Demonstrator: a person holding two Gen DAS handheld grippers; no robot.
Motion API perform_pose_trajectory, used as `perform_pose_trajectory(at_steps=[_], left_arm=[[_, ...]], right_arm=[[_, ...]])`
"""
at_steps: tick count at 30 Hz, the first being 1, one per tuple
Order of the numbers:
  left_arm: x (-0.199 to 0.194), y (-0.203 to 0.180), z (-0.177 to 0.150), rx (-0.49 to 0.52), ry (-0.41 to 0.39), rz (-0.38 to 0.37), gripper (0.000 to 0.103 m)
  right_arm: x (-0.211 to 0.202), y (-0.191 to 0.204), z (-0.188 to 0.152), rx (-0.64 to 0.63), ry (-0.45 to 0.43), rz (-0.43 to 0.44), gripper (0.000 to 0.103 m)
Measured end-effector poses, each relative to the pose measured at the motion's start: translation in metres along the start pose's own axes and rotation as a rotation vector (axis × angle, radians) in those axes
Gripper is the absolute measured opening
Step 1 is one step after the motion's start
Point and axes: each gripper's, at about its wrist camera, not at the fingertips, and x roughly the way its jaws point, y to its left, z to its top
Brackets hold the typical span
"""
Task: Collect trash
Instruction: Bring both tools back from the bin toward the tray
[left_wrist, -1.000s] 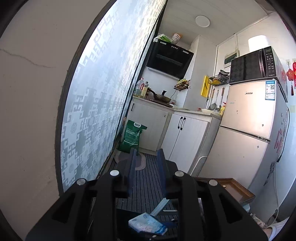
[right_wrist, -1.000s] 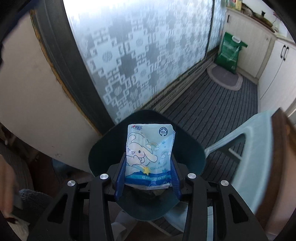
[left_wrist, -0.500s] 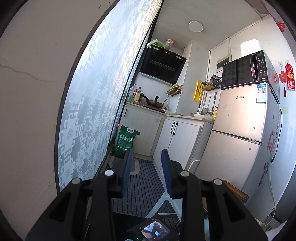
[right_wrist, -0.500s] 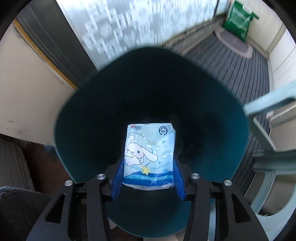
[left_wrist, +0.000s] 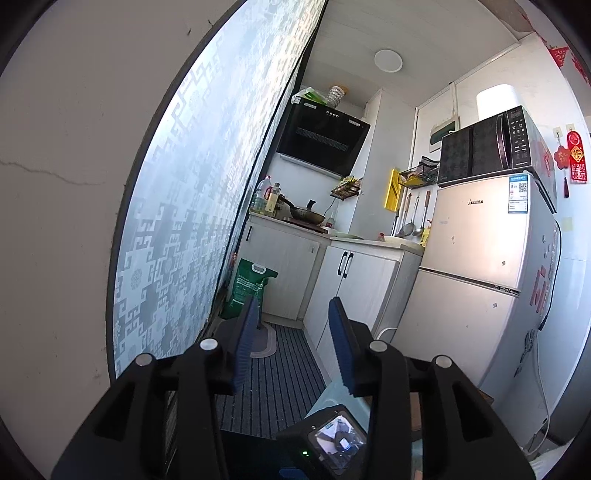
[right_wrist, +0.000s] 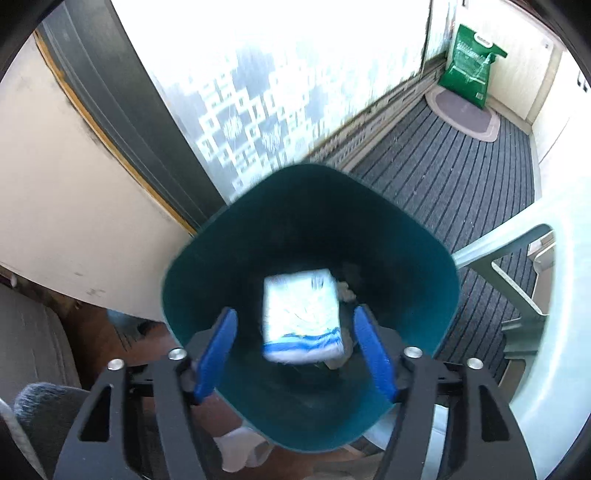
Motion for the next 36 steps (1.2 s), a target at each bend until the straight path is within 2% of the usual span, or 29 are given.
perform_pose_trajectory(at_steps=[3, 6, 10, 13, 15, 19, 22, 26, 32, 36], left_arm=[[0.0, 0.0, 0.003, -0.03, -0.006, -0.012, 0.042], [-0.001, -0.001, 0.005, -0.076, -0.02, -0.046, 0.044], [0.005, -0.015, 0.009, -0.072, -0.012, -0.072, 0.048], [0.027, -0.038, 0.002, 0.004, 0.075, -0.067, 0.05], [0.046, -0.052, -0.004, 0.039, 0.154, -0.074, 0.051], [0.1, -0.083, -0.021, 0.164, 0.38, -0.139, 0.051], [0.133, -0.106, -0.03, 0.296, 0.475, -0.157, 0.051], [0.178, -0.122, -0.044, 0.365, 0.626, -0.209, 0.051], [0.228, -0.139, -0.069, 0.437, 0.778, -0.251, 0.046], [0.252, -0.149, -0.088, 0.505, 0.849, -0.223, 0.042]], right_arm=[[-0.031, -0.003, 0.007, -0.007, -0.087, 0.01, 0.068], [-0.08, -0.017, 0.011, -0.002, -0.223, 0.004, 0.067], [-0.151, -0.053, -0.001, 0.046, -0.385, -0.08, 0.056], [-0.188, -0.091, -0.019, 0.095, -0.436, -0.168, 0.05], [-0.206, -0.123, -0.035, 0.159, -0.447, -0.206, 0.044], [-0.22, -0.182, -0.063, 0.265, -0.439, -0.265, 0.036], [-0.218, -0.212, -0.077, 0.334, -0.429, -0.27, 0.032], [-0.22, -0.235, -0.098, 0.379, -0.424, -0.279, 0.031], [-0.223, -0.254, -0.111, 0.419, -0.421, -0.269, 0.032], [-0.218, -0.257, -0.113, 0.428, -0.412, -0.26, 0.031]])
